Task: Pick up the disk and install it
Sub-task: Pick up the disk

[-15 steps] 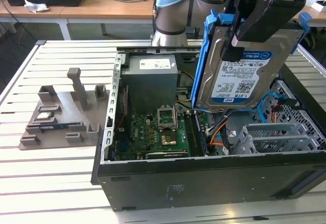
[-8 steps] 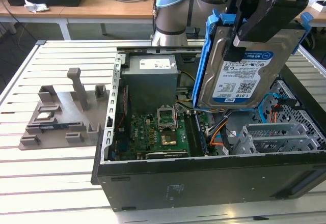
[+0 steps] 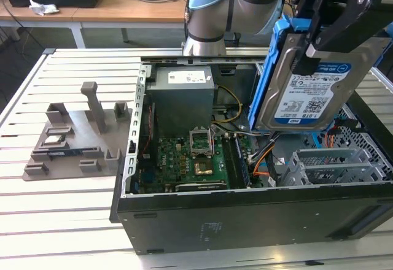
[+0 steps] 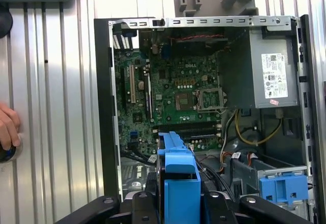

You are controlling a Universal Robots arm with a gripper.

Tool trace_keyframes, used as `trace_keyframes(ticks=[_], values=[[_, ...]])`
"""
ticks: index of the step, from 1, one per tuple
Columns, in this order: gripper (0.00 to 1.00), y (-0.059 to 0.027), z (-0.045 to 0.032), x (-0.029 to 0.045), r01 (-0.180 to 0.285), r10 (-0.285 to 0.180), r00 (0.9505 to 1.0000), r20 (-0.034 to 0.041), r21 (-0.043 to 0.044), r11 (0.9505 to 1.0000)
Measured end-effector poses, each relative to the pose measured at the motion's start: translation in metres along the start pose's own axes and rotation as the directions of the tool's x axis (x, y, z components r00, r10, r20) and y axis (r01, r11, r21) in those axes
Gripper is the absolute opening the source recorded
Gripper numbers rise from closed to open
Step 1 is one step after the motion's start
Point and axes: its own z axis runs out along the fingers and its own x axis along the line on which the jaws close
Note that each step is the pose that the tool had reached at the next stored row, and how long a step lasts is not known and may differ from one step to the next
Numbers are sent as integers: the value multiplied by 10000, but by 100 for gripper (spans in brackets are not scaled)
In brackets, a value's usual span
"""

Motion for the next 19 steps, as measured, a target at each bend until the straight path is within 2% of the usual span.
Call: trace_keyframes(ticks=[19], values=[[37,-243,46,-12,0,0,10000,0,-7,10000]])
